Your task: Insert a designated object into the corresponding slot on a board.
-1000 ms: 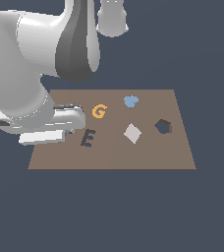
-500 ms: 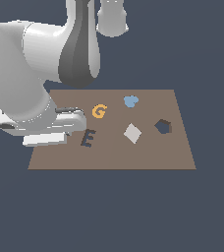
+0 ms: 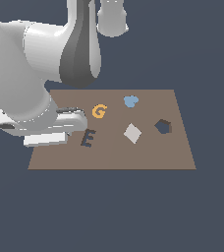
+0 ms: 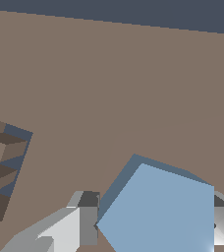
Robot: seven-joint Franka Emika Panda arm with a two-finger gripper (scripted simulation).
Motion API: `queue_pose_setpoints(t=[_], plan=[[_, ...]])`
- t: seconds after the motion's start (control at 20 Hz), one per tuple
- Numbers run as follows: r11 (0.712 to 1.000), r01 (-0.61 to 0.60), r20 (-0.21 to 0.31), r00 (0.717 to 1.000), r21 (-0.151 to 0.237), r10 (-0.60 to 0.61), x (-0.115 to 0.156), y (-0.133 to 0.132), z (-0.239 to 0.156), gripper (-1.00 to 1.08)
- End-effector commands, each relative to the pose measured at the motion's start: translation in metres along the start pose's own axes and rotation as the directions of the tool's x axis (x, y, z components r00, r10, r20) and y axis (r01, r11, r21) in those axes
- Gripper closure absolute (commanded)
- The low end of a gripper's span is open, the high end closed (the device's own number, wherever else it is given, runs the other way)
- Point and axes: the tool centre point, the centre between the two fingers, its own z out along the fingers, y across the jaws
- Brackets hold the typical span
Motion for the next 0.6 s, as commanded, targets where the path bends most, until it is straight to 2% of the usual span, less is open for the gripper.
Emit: queue_pose_setpoints(t=[0.0, 0.25, 0.55], plan=[[1.000, 0.009, 0.000, 1.000, 0.000, -0.009, 0.002, -0.008, 0.000, 1.08], [0.999, 0.052, 0.000, 0.999, 0.000, -0.052, 0.008, -0.044, -0.001, 1.08], [0.989, 0.145, 0.000, 0.989, 0.000, -0.145, 0.016, -0.126, -0.004, 1.08]])
